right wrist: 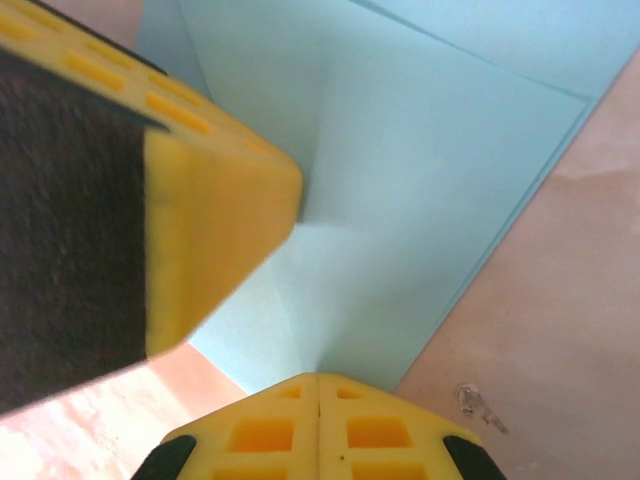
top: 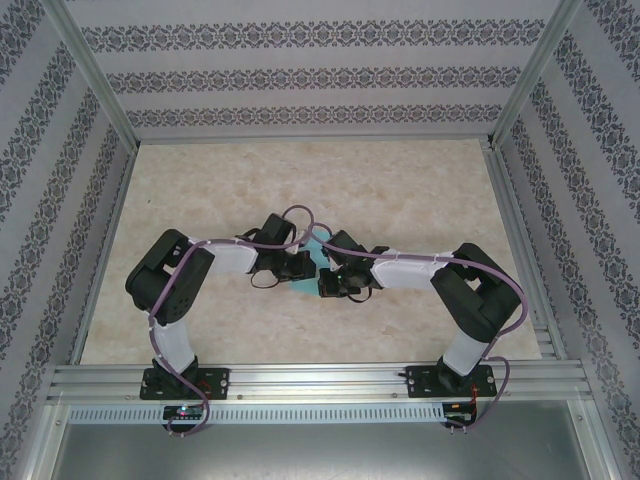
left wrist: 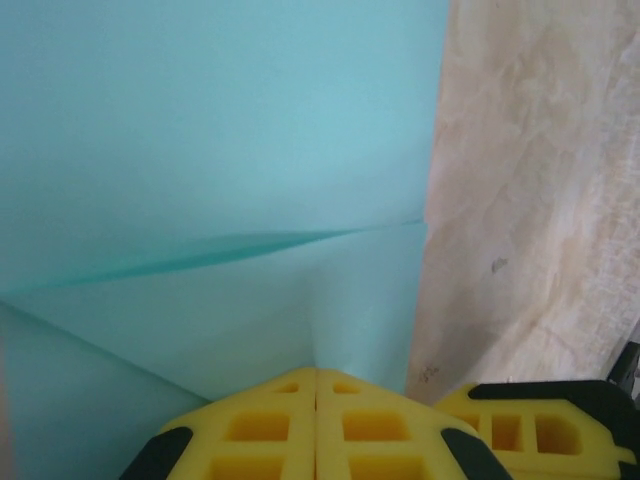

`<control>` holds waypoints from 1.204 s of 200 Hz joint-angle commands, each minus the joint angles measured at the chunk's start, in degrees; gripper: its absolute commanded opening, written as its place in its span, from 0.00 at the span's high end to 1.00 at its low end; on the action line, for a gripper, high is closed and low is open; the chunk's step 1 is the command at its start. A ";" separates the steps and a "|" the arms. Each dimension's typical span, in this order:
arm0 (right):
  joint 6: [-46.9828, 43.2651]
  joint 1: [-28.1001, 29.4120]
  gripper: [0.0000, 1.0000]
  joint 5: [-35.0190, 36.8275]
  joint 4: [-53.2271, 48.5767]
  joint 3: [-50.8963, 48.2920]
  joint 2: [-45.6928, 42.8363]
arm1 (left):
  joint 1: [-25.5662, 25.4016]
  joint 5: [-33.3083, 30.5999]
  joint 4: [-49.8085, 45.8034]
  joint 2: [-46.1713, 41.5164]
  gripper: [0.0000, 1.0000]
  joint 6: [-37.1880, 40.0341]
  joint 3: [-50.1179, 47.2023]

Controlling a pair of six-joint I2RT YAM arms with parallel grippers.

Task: Fold a paper plane with a square sheet of paper (pick it up from the middle)
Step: Fold the triangle a second time at the center of the table.

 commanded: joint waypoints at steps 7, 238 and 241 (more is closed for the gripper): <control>-0.87 1.43 0.95 6.00 -10.79 -5.41 7.45 | 4.78 -7.53 -1.11 2.62 0.93 2.77 1.58; 0.27 1.92 0.85 4.64 -7.60 4.28 -2.11 | 12.30 -13.60 -13.12 -2.63 0.80 8.82 10.45; 0.59 1.84 0.82 4.60 -7.04 4.94 -2.65 | 12.33 -13.61 -13.21 -3.09 0.79 8.62 10.36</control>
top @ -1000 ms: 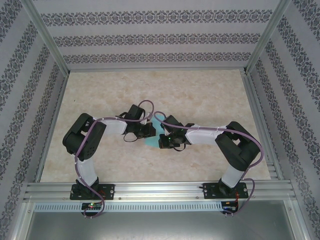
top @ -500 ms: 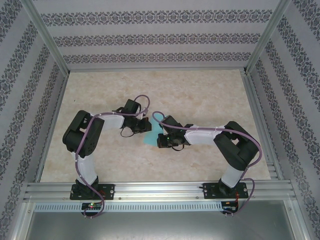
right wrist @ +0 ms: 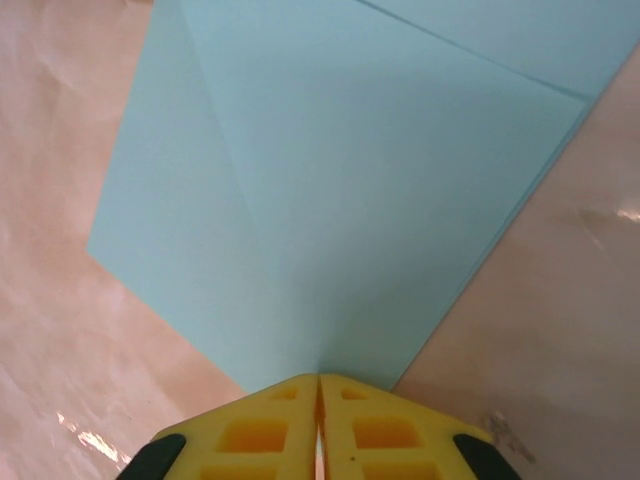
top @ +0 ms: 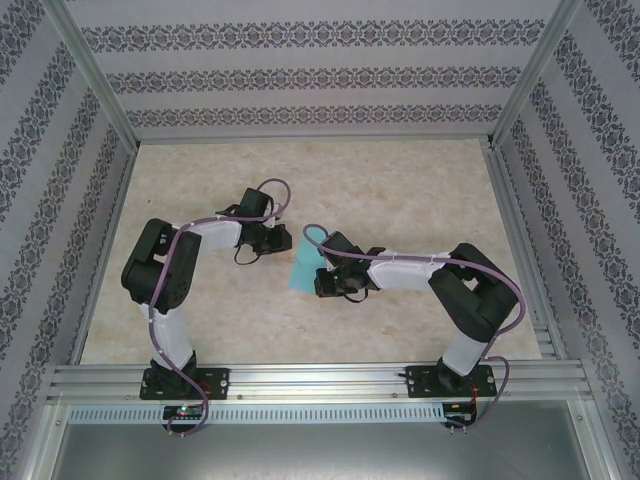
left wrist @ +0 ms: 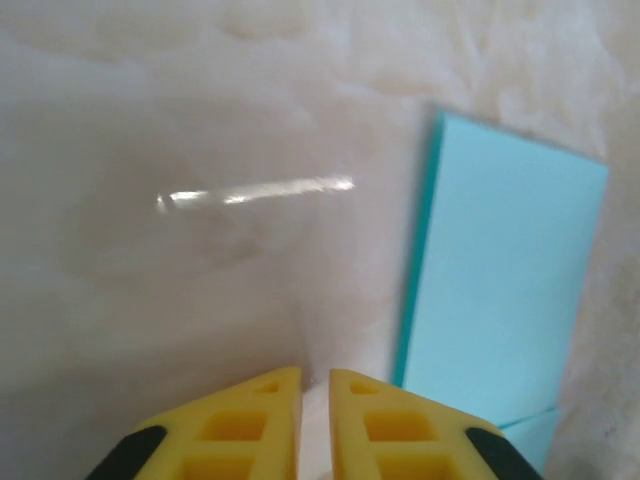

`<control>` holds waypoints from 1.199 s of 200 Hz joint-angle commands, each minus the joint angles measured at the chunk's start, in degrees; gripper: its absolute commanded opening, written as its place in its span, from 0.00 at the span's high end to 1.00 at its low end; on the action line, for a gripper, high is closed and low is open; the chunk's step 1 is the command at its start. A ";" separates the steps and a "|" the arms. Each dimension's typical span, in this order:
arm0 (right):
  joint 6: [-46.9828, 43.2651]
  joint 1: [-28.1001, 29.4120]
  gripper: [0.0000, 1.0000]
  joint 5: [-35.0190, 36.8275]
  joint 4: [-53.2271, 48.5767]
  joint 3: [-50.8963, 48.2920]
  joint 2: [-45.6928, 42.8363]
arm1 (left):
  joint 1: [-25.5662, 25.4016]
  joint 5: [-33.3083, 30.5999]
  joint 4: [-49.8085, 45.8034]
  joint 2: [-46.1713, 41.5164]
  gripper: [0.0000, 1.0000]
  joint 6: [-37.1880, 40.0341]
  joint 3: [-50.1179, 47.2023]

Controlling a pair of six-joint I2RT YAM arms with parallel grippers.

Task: Fold a paper plane with a square sheet of paper (pick it up from the middle)
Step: Fold the triangle a second time at the center of the table.

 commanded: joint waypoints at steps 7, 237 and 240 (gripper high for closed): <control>1.46 0.26 0.77 2.16 -5.24 4.45 -3.51 | 1.15 -3.95 -2.63 -5.74 0.75 0.38 0.54; 2.01 -8.62 0.57 -1.06 4.78 5.63 4.10 | -6.12 7.51 10.52 -12.36 0.44 -16.00 -14.32; 2.04 -8.58 0.58 -1.10 4.66 5.64 4.18 | -6.19 7.59 10.66 -12.28 0.44 -16.04 -14.30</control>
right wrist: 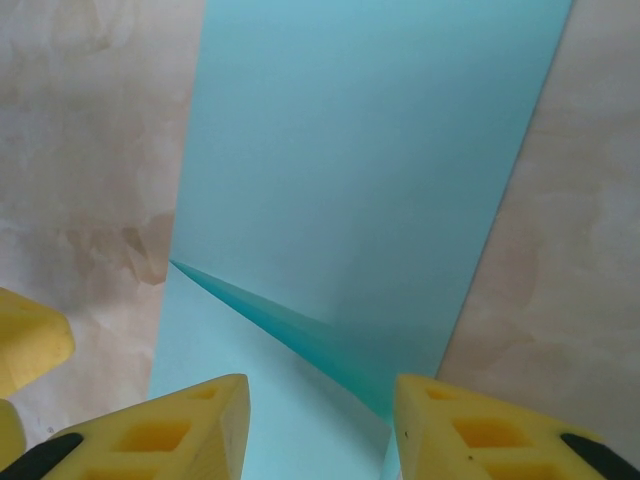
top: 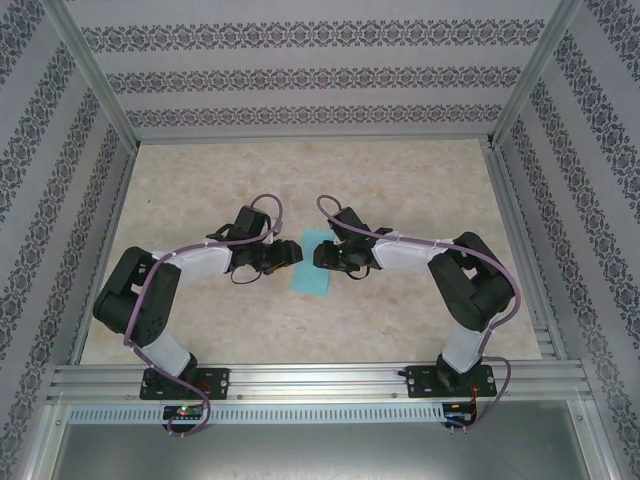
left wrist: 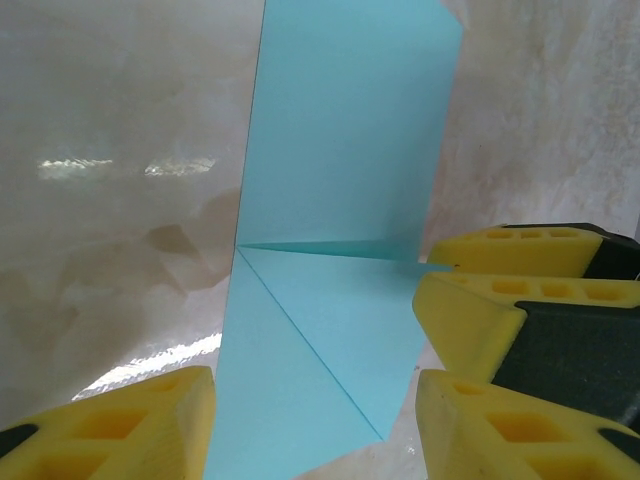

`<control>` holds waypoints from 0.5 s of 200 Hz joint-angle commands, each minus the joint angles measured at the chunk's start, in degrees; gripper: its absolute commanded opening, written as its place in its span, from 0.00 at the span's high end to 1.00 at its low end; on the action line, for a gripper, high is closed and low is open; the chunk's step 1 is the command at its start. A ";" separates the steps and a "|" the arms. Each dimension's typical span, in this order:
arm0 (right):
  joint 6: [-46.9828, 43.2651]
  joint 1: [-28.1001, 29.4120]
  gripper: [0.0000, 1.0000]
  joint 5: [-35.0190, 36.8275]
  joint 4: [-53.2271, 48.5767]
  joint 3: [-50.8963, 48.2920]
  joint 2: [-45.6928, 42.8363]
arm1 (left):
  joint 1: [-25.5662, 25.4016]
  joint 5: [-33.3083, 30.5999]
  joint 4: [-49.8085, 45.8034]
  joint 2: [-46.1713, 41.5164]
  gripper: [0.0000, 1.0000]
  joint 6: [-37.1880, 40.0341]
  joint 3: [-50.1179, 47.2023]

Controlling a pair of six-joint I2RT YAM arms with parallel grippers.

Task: Fold a paper plane with a square sheet of paper (pick it up from the middle)
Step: Fold the triangle a second time at the center of the table.

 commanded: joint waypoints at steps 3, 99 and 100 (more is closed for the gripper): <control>-0.81 -0.61 0.58 -1.10 1.68 -0.30 0.90 | -0.98 1.15 3.27 1.12 0.44 -1.62 -0.05; 0.65 -1.28 0.86 0.79 2.95 -2.71 -0.04 | -2.08 3.55 5.46 3.68 0.45 -2.51 0.22; 0.71 -1.32 0.86 0.83 3.01 -2.75 -0.05 | -2.05 3.51 5.46 3.70 0.45 -2.54 0.22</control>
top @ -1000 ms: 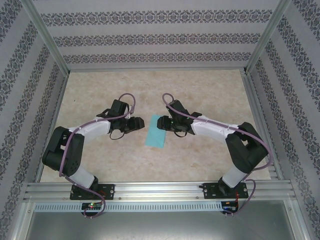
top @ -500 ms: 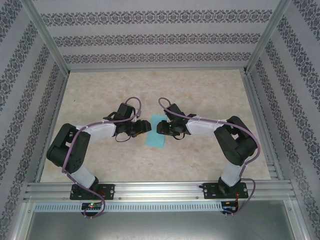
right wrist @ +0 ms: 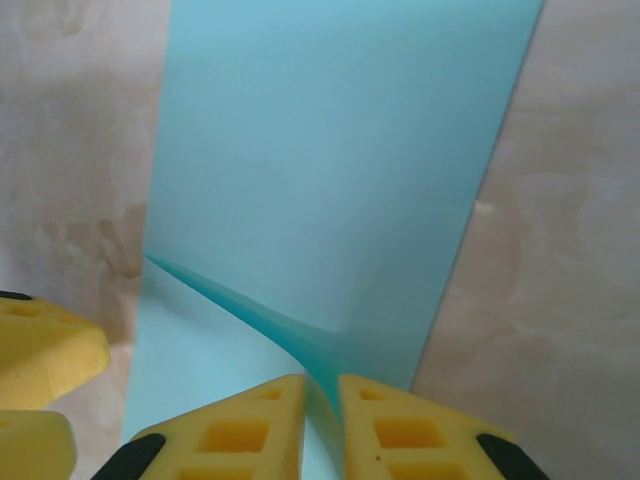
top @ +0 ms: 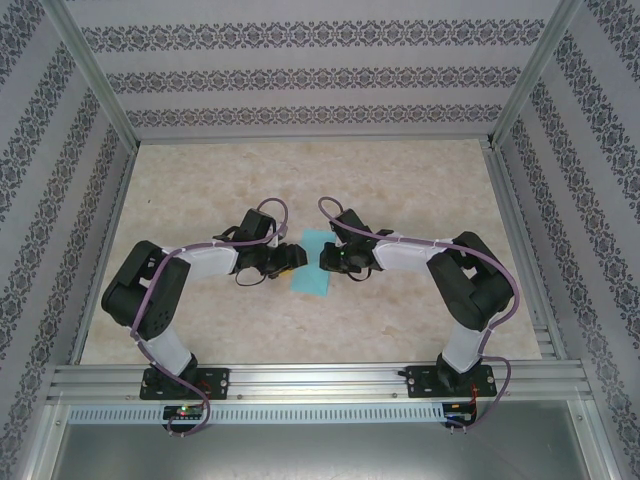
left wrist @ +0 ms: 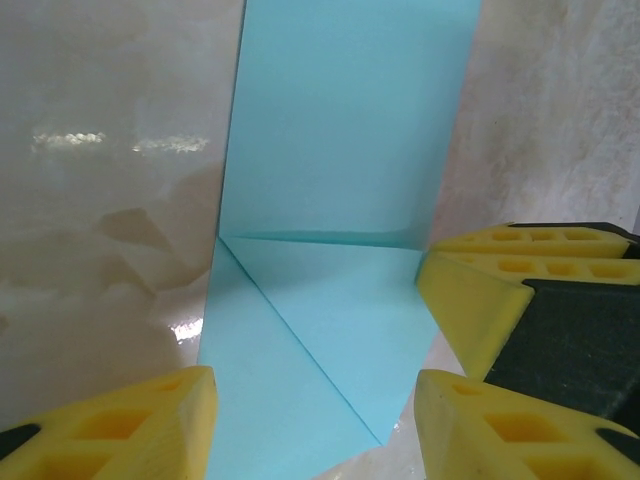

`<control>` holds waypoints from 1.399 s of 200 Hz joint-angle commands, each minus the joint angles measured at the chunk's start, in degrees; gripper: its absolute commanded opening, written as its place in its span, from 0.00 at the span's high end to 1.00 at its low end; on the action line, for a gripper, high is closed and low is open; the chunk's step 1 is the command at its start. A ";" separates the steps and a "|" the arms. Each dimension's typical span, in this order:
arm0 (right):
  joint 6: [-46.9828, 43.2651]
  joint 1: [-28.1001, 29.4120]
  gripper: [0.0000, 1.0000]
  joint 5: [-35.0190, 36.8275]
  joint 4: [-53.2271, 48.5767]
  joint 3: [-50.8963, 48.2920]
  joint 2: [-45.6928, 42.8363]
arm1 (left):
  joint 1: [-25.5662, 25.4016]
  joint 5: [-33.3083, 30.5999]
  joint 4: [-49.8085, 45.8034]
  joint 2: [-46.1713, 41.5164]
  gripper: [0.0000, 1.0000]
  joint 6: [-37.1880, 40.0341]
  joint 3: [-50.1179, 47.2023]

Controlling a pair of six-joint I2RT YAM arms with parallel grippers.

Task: Fold a paper plane with a square sheet of paper (pick it up from the middle)
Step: Fold the triangle a second time at the center of the table, then turn over the paper at the center of the table.

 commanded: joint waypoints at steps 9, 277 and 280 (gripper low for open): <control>0.61 -0.62 0.86 1.17 2.20 -1.41 -0.35 | -0.76 1.75 3.36 0.87 0.46 -0.79 0.29; 3.21 -1.24 0.90 0.42 5.58 -4.58 -2.10 | -2.10 3.82 6.65 7.45 0.74 -0.29 5.34; 3.25 -1.33 0.89 0.40 5.47 -4.56 -2.29 | -2.11 3.80 6.62 7.50 0.75 -0.25 5.39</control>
